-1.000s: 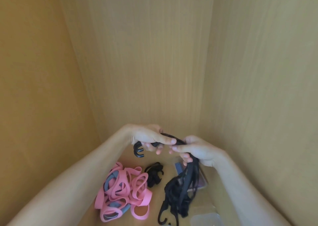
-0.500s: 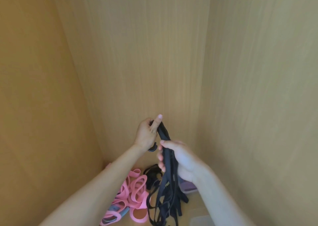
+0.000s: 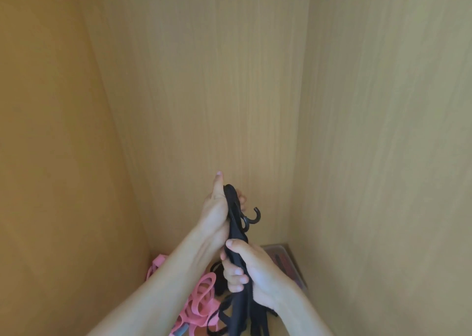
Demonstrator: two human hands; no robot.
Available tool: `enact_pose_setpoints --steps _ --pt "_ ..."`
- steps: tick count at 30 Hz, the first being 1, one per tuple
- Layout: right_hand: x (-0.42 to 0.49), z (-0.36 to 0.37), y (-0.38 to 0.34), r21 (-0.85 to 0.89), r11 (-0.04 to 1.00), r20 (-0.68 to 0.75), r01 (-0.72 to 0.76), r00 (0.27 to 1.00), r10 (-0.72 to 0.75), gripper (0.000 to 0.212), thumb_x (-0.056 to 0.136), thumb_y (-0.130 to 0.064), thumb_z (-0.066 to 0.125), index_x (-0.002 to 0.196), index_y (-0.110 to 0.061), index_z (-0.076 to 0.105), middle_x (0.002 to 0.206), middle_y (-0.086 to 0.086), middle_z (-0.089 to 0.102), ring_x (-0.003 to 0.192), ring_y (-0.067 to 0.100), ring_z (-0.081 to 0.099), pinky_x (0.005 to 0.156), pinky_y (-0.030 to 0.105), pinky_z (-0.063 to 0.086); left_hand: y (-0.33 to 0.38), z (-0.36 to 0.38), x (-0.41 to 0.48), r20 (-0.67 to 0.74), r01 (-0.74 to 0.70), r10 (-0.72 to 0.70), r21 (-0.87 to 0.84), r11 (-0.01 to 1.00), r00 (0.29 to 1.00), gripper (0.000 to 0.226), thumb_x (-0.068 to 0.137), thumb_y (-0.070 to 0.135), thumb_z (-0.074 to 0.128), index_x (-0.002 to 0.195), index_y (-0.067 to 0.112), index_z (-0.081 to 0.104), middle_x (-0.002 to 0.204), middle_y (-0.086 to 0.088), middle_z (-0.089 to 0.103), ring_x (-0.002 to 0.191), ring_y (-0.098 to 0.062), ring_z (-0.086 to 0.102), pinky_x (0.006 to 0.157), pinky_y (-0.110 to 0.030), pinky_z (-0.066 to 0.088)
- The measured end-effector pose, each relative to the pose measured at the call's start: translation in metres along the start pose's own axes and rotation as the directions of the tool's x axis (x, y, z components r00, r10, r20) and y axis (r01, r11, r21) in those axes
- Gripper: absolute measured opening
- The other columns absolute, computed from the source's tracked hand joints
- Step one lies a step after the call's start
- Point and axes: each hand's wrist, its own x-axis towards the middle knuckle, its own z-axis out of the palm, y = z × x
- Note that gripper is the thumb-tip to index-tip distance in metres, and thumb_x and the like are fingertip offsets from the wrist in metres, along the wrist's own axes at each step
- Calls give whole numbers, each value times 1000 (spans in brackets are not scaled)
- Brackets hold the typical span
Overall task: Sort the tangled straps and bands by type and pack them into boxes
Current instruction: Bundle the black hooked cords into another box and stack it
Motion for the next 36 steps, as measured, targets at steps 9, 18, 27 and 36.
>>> enact_pose_setpoints --steps 9,18,27,36 --pt "-1 -25 -31 -650 754 41 95 995 -90 44 83 -26 68 55 -27 34 51 -11 28 45 12 27 50 24 25 10 -10 -33 161 100 -81 -113 989 984 49 94 42 65 62 5 58 62 -11 57 56 -27 60 53 -32 55" --pt "-2 -33 -47 -852 514 21 97 988 -153 10 76 -37 80 76 -30 73 73 -15 70 64 -2 57 66 17 43 14 -21 -47 181 -61 -16 410 910 983 34 97 35 50 79 7 56 61 -8 59 55 -22 58 58 -30 51" --pt "-9 -40 -53 -943 327 -134 -54 965 -227 24 86 -37 74 70 -20 66 60 -10 61 55 6 51 57 25 43 -11 -22 -41 164 -242 180 707 664 970 29 97 22 35 69 16 38 55 5 41 43 -8 37 48 -25 36" --pt "-22 -14 -47 -906 398 -212 -145 968 -130 20 83 -28 57 71 -17 46 49 2 55 48 18 65 56 31 45 -50 -28 -21 168 -422 509 794 437 844 33 102 17 34 70 15 36 65 0 38 58 -13 30 53 -27 27"
